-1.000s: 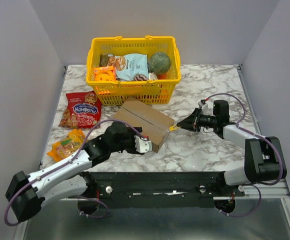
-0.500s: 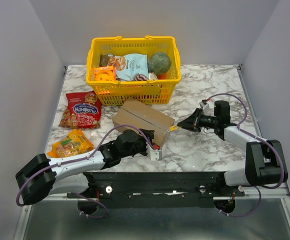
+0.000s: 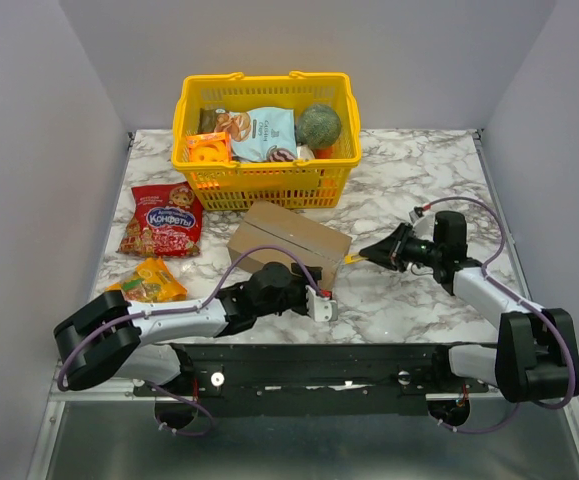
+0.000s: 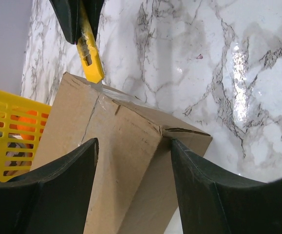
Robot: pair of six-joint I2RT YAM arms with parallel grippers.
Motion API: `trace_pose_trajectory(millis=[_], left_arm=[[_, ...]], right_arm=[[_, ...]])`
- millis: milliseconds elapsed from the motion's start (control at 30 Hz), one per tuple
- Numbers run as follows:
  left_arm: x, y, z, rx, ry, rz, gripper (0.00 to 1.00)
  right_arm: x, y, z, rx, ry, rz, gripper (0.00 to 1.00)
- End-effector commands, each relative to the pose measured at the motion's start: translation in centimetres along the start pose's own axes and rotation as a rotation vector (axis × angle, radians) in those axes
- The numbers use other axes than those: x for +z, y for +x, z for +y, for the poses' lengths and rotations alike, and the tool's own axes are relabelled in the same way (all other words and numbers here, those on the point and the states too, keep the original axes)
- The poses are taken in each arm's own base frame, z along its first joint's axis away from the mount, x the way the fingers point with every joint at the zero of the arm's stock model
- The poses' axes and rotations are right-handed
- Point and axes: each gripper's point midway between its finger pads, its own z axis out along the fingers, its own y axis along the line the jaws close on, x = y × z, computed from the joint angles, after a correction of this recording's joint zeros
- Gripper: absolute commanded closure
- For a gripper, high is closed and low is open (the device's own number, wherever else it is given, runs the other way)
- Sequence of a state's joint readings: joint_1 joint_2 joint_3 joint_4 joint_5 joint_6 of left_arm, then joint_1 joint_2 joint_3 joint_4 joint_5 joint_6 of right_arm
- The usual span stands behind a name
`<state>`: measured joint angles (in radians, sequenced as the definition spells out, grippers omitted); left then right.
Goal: Unpack the express box
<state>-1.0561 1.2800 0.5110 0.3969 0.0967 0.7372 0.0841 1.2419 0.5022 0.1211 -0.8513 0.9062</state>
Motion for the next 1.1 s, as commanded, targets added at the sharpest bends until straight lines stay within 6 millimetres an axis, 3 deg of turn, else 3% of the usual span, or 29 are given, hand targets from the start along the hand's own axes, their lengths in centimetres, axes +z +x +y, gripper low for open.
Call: trace_pose_trajectory(millis=[0,300,600,767,867,933,1000,1033,1067], left_arm=[[0.4,-1.2,3.8,-0.035,-0.140,-0.006,0.32],[0.9,-0.9,3.3,-0.060,-0.120,0.010,0.32],[1.4,0.1,4.4,-0.091,-0.175,0.077,0.33],[1.4,0.2,4.4,-0.102,-0.174,0.087,0.33],[0.8,-0.3,4.3,-0.122,-0.148,0.090,0.33],[0.3,-0.4,1.8,-0.152,-0.012,0.093,0.32],[-0.8,-2.1,1.7,-0.191,0.032,0.061,0.31],[-1.6,-1.8,0.3,-0.246,0.093,0.092,0.30],[-2.6,-3.0,1.2,-0.265,0.081,0.077,0.30]], right_arm=[[-0.6,4.1,-2.5,0.114,0.075,0.114,1.00],[0.1,4.5,-1.6,0.114,0.025,0.127,1.00],[-0.8,5.5,-0.6,0.049,0.018,0.127,1.00],[-1.2,5.6,-1.5,0.034,0.103,0.139,1.00],[-2.4,4.3,-0.6,-0.048,0.176,0.117,1.00],[-3.6,3.5,-0.7,-0.077,0.274,0.082,1.00],[-4.5,2.2,0.6,-0.159,0.307,0.044,0.99],[-5.2,2.2,0.3,-0.166,0.351,0.039,1.00],[-5.6,1.6,0.9,-0.214,0.360,0.025,1.00]])
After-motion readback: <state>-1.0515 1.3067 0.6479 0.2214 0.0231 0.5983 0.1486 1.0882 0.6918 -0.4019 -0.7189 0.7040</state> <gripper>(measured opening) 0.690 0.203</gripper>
